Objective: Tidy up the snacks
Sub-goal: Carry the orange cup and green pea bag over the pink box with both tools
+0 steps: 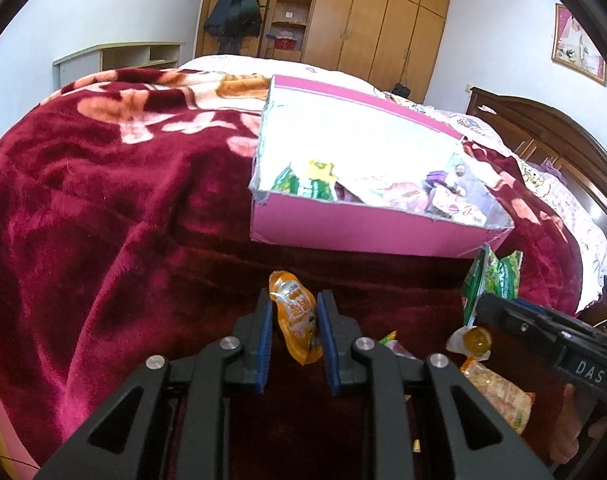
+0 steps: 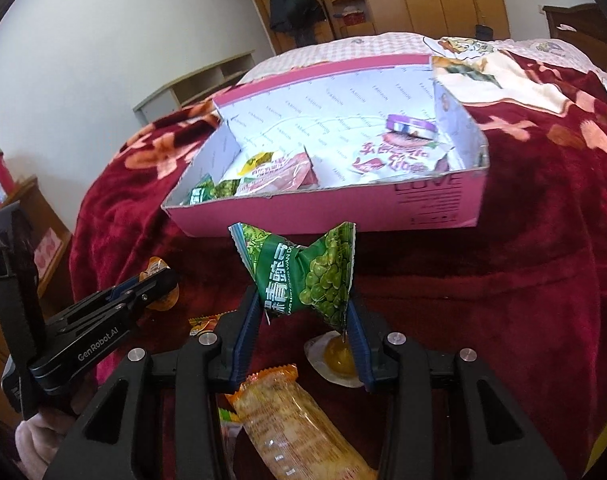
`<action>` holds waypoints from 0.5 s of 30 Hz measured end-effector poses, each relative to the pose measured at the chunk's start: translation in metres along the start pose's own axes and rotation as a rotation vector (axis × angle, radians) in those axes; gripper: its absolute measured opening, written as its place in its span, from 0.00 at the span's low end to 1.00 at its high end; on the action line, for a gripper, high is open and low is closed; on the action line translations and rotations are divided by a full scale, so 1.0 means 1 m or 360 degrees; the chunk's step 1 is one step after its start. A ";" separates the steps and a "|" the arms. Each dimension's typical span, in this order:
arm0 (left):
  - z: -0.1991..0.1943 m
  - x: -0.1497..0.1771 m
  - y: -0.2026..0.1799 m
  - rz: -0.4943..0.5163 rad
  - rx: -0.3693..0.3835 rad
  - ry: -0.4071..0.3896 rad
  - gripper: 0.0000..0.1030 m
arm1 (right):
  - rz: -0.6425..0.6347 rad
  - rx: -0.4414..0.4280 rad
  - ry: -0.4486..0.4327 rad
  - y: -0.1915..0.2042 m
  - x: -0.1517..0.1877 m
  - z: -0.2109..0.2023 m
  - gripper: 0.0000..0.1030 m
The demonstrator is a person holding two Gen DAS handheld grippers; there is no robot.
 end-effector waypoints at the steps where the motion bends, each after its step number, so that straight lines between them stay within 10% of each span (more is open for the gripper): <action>1: -0.002 0.000 -0.001 0.0003 0.0003 -0.0006 0.22 | 0.0001 0.0007 -0.0001 -0.002 0.001 -0.002 0.41; 15: -0.034 -0.003 -0.021 0.0059 0.0034 -0.0083 0.22 | 0.0045 0.0038 -0.0123 -0.012 0.001 -0.041 0.41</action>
Point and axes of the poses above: each gripper's, at about its wrist camera, not at the fingertips, and z roughly the way its jaws point, y to its left, x to its underside, the point moved 8 cm from there along z, roughly the way its jaws point, and after that the axes turned 7 degrees about y, right-handed, at the moved point
